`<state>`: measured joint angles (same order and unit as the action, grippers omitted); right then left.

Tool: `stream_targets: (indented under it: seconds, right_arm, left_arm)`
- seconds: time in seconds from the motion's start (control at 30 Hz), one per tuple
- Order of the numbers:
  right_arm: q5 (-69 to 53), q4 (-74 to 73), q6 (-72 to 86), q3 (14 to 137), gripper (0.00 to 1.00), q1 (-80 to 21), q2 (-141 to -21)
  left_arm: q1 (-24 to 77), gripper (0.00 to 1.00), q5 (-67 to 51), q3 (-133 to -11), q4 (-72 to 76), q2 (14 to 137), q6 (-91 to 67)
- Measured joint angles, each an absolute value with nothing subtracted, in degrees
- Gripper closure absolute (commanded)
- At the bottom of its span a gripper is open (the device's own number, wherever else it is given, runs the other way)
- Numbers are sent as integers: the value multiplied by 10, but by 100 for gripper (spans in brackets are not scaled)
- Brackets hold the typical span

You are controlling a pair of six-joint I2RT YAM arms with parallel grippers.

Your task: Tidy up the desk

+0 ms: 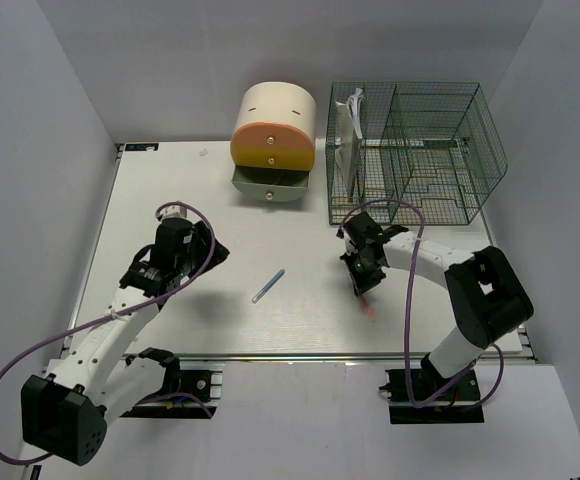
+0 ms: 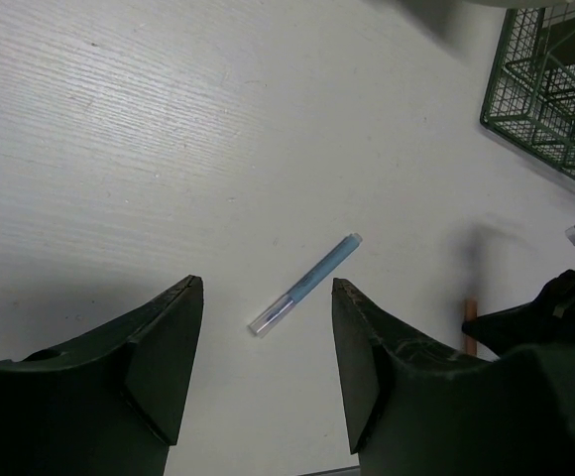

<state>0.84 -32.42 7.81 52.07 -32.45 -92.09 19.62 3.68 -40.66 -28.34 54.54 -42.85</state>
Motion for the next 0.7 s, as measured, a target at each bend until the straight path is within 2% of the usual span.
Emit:
stream_targets:
  seconds: [0.2,0.43,0.53,0.7]
  right_arm:
    - [-72,-295,-44,581,100,-324,-921]
    - [-277,-251,-272,791,100,-324,-933]
    - [-347,-235,-356,898,100,-324,-977]
    - [-388,-219,-422,1090,100,-328,-1120]
  left_arm:
    - [197,36,14,-407,-282,559,-413]
    - [200,36,-32,-407,-282,592,-400]
    - [200,37,-40,-407,-281,590,-399]
    - [200,37,-48,-406,-279,579,-400]
